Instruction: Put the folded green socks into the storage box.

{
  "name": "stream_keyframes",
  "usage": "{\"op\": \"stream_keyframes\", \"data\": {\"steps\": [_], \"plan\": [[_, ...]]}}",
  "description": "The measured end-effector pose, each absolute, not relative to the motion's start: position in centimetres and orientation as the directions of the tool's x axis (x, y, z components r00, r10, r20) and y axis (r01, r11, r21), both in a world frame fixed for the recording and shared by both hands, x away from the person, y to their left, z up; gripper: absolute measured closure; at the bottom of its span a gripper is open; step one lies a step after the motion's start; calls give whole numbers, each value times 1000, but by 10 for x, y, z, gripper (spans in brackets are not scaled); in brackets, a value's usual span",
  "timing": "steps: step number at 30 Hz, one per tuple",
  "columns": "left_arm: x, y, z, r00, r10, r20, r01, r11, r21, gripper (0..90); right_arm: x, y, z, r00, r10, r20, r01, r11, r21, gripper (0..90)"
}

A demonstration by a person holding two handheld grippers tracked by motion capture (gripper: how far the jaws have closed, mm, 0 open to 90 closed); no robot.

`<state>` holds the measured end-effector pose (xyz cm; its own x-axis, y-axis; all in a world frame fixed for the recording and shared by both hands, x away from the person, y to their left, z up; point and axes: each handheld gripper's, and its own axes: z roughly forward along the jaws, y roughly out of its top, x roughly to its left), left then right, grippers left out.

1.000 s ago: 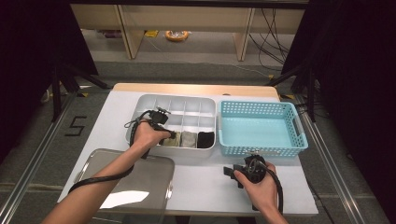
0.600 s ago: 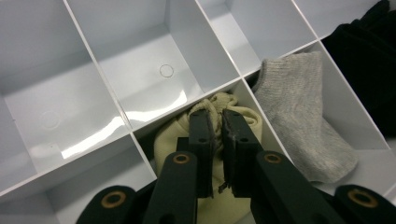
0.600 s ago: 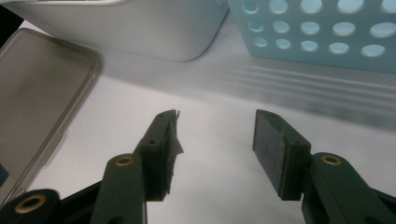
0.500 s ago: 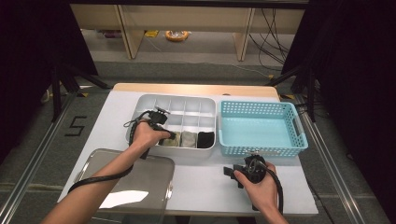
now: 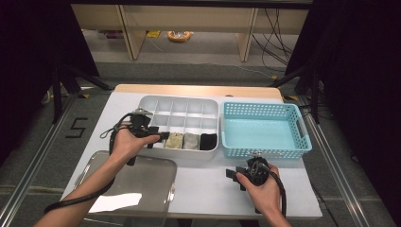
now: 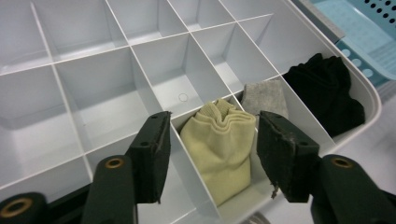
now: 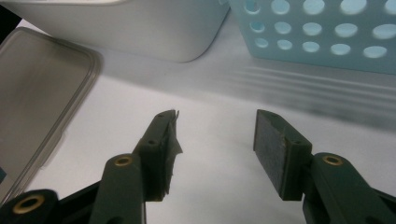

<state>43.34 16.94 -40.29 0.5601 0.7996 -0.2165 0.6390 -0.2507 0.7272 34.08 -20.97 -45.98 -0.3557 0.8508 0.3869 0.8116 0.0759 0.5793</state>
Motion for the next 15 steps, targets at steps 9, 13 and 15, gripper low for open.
{"op": "stream_keyframes", "data": {"steps": [9,13,15], "plan": [[403,201,-407,547,813,-200,617,-230,753,344,341,-207,-460,-349,848,398,819,70,570,495],[395,210,-409,541,815,-208,616,-215,758,340,342,-207,-460,-345,852,394,822,72,565,494],[393,212,-409,548,811,-205,611,-221,760,340,342,-207,-460,-348,848,399,822,72,565,494]]}}
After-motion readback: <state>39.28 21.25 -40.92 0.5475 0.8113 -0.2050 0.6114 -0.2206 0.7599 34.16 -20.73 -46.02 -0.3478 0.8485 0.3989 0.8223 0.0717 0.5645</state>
